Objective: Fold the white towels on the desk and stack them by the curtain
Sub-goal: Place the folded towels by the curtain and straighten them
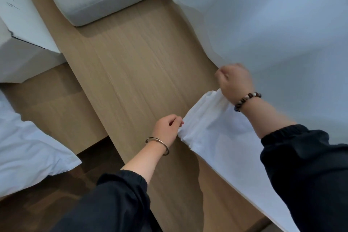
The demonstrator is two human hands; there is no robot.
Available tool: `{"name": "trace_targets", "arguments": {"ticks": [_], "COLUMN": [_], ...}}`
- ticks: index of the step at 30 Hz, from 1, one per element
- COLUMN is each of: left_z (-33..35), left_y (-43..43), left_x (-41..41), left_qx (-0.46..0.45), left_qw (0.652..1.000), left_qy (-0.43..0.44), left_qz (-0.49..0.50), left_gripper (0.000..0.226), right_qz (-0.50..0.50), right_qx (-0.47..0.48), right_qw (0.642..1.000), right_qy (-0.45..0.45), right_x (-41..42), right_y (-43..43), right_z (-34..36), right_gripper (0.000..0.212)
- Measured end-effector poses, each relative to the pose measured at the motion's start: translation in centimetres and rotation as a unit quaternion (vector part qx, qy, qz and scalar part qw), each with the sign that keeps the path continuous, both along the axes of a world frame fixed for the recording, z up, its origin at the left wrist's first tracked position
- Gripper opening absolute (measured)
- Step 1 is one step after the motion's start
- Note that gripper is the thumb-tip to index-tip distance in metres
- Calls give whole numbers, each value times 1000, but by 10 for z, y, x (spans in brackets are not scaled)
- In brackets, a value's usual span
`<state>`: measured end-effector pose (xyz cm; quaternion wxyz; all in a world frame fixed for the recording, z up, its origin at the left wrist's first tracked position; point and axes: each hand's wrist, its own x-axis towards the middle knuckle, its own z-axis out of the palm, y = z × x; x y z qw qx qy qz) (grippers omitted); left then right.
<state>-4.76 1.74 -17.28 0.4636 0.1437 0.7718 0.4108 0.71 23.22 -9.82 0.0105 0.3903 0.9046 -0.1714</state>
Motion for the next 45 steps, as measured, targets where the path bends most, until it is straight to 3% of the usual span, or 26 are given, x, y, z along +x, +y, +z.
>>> {"name": "trace_targets", "arguments": {"ticks": [3, 5, 11, 14, 18, 22, 29, 34, 40, 43, 45], "left_z": [18, 30, 39, 36, 34, 32, 31, 30, 31, 31, 31], "left_y": [15, 30, 53, 51, 50, 50, 46, 43, 43, 43, 42], "left_x": [6, 14, 31, 30, 30, 28, 27, 28, 30, 29, 29], "left_qx": [53, 81, 88, 81, 57, 30, 32, 44, 53, 52, 55], "left_qw": [998, 996, 987, 987, 986, 984, 984, 987, 988, 987, 987], "left_qy": [-25, -42, -2, -8, -26, -15, -31, -37, -42, -51, -57], "left_qz": [15, -13, -134, -139, -158, -175, -172, -147, -138, -144, -143], "left_gripper": [24, 21, 40, 44, 55, 59, 53, 49, 44, 47, 45], "right_qz": [-203, -244, -207, -222, -255, -215, -322, -317, -263, -237, -249], "right_qx": [-95, -137, -75, -42, -15, -6, -29, -72, -167, -167, -149], "right_qw": [975, 960, 975, 974, 966, 974, 940, 945, 950, 954, 955], "right_qy": [-4, -15, 13, -6, 38, 70, 106, 29, -31, -81, -67], "right_x": [30, 44, 55, 50, 45, 35, 37, 36, 34, 28, 27], "right_y": [22, 17, -9, -9, -16, -33, -20, -18, -12, -14, -17], "right_z": [-3, -10, -21, -23, -27, -33, -33, -34, -22, -19, -21], "right_gripper": [35, 41, 44, 50, 52, 53, 49, 47, 30, 33, 35]}}
